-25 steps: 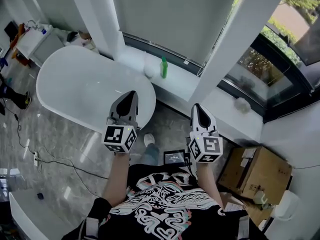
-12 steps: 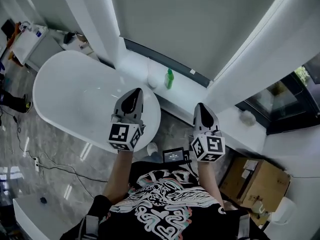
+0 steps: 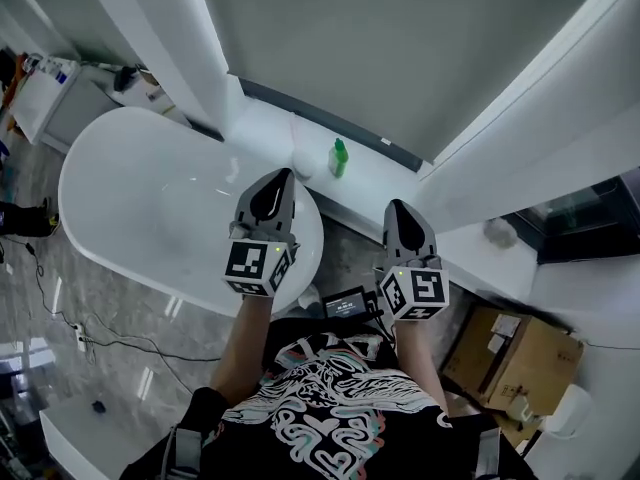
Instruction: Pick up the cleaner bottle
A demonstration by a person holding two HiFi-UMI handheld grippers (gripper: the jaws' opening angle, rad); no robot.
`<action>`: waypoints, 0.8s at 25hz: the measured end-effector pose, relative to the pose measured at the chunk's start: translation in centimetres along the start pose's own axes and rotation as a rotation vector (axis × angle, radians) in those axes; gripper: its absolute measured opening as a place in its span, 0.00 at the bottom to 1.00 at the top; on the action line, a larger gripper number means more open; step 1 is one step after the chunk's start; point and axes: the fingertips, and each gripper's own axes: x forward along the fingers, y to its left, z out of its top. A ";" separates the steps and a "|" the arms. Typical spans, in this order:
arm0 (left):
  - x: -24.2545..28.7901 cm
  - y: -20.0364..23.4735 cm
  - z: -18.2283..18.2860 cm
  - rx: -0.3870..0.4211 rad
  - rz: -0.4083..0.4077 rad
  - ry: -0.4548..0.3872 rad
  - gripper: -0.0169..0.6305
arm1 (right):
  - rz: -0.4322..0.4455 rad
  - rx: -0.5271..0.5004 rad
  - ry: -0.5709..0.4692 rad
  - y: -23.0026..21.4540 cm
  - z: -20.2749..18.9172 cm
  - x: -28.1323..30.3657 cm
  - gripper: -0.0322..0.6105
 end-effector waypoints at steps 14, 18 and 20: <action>5.8 3.6 -1.5 0.001 0.153 0.042 0.05 | 0.042 -0.082 0.004 -4.8 -0.3 6.6 0.10; 7.5 3.0 -3.7 -0.005 0.187 0.080 0.05 | 0.095 -0.084 0.035 -5.9 -1.6 8.2 0.10; 8.4 2.6 -5.0 0.000 0.196 0.106 0.05 | 0.129 -0.089 0.050 -6.1 -2.6 9.3 0.10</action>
